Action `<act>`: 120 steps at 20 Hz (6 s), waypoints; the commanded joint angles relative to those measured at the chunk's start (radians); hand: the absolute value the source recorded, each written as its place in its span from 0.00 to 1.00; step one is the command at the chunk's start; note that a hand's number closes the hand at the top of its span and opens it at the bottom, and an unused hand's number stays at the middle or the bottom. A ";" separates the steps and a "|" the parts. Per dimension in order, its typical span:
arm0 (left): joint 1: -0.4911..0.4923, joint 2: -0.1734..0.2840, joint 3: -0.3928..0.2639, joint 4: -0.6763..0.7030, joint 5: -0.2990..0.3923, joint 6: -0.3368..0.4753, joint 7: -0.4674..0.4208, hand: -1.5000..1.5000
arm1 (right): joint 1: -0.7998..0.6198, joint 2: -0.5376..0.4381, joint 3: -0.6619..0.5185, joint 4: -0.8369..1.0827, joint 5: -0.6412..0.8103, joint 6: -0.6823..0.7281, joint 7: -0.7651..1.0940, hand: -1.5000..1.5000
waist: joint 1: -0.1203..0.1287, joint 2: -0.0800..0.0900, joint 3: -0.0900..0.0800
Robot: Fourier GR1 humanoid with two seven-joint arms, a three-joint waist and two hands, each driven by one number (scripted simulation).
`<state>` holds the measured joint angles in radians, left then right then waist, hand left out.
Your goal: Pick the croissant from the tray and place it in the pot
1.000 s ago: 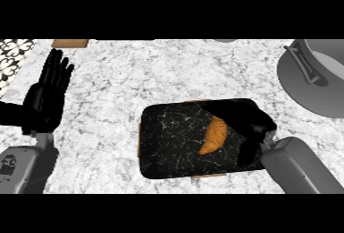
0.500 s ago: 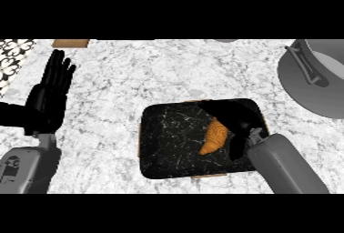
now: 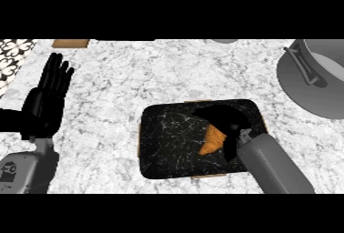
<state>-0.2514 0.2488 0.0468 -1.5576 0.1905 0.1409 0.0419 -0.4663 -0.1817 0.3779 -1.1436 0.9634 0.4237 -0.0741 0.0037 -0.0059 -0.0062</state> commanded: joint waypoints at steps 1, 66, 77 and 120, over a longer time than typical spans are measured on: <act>-0.033 -0.007 -0.002 -0.012 -0.023 0.025 0.027 0.50 | -0.011 0.031 0.052 0.069 0.021 -0.027 -0.116 1.00 | 0.004 0.008 0.007; -0.048 -0.006 0.039 0.007 -0.022 -0.041 0.027 0.50 | -0.469 -0.336 -0.842 0.725 0.697 -1.097 1.140 1.00 | 0.032 0.021 0.008; -0.076 -0.051 0.011 0.029 -0.046 -0.026 0.012 0.50 | -0.441 -0.404 -0.979 0.894 0.525 -1.126 0.957 1.00 | 0.037 0.028 0.011; -0.005 -0.045 0.059 -0.001 -0.072 -0.026 0.015 0.50 | 0.126 -0.156 -1.353 0.012 -0.606 -1.197 -0.046 0.00 | -0.021 0.001 0.006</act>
<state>-0.2700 0.2105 0.1129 -1.5537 0.1404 0.1033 0.0667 -0.4739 -0.3745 -0.9666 -0.9778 0.4357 -0.8411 -0.1143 -0.0099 -0.0044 -0.0018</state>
